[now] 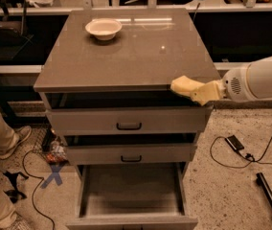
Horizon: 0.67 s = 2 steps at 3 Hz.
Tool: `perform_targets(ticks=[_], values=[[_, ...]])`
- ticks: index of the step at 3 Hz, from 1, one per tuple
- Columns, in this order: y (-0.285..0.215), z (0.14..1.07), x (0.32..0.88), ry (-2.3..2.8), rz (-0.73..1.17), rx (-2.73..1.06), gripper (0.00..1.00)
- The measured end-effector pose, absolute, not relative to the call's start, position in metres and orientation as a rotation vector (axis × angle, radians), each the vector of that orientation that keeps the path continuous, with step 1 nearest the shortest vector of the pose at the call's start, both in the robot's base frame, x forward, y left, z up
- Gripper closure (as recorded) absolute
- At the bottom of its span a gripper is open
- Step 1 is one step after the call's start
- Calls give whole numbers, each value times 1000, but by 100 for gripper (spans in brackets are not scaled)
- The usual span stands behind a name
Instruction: Place sponge into bottom drawer
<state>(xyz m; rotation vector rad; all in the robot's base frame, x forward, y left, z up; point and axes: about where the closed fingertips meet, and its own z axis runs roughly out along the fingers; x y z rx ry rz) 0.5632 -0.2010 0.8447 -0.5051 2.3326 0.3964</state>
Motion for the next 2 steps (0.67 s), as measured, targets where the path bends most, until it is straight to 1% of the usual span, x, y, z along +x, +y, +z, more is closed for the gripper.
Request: perform_targets(ticks=[1,2], values=[[-218,809,546,2425,357,-438,100],[-218,745,535,2538,334,-403,100]])
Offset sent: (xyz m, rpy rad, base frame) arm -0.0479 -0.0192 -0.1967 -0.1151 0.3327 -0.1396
